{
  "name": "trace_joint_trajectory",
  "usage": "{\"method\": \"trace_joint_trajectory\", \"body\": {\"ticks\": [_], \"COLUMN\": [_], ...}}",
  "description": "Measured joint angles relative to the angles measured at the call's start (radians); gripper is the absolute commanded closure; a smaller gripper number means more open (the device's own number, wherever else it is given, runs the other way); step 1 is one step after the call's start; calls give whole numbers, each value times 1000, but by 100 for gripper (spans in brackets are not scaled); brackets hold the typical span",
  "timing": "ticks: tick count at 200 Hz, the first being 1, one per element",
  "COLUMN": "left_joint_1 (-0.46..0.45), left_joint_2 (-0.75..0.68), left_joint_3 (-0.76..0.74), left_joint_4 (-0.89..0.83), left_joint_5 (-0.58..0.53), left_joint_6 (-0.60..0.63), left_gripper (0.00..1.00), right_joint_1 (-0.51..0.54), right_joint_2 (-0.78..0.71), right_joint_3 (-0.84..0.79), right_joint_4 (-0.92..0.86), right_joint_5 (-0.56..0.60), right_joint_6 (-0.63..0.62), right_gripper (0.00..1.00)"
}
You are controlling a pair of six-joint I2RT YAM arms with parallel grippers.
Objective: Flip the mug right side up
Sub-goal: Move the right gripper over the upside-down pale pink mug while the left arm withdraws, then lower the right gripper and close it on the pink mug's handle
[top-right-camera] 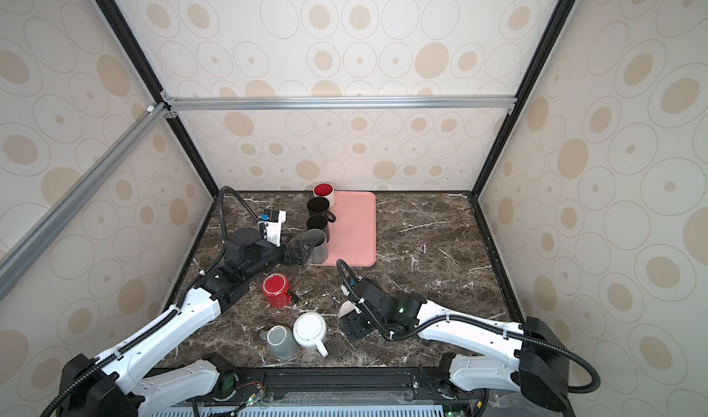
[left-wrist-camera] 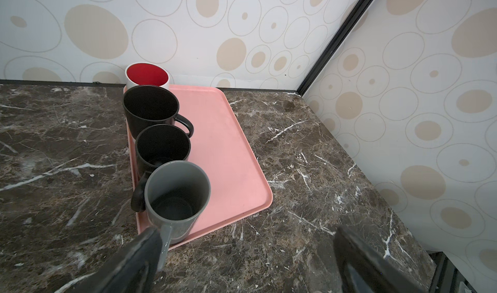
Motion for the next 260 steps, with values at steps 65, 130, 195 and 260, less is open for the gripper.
{"method": "trace_joint_trajectory", "body": {"ticks": [65, 130, 195, 260], "left_joint_1": [0, 0, 0, 0], "left_joint_2": [0, 0, 2, 3], "left_joint_3": [-11, -17, -30, -37], "left_joint_4": [8, 15, 22, 23], "left_joint_5": [9, 18, 21, 36], "left_joint_6": [0, -1, -15, -24], "left_gripper": [1, 1, 2, 2], "right_joint_1": [-80, -135, -87, -133], "right_joint_2": [-48, -25, 117, 124], "right_joint_3": [13, 13, 33, 37], "right_joint_4": [14, 56, 58, 86], "right_joint_5": [-55, -162, -65, 70], "right_joint_6": [-132, -237, -247, -139], "right_gripper": [17, 7, 21, 23]}}
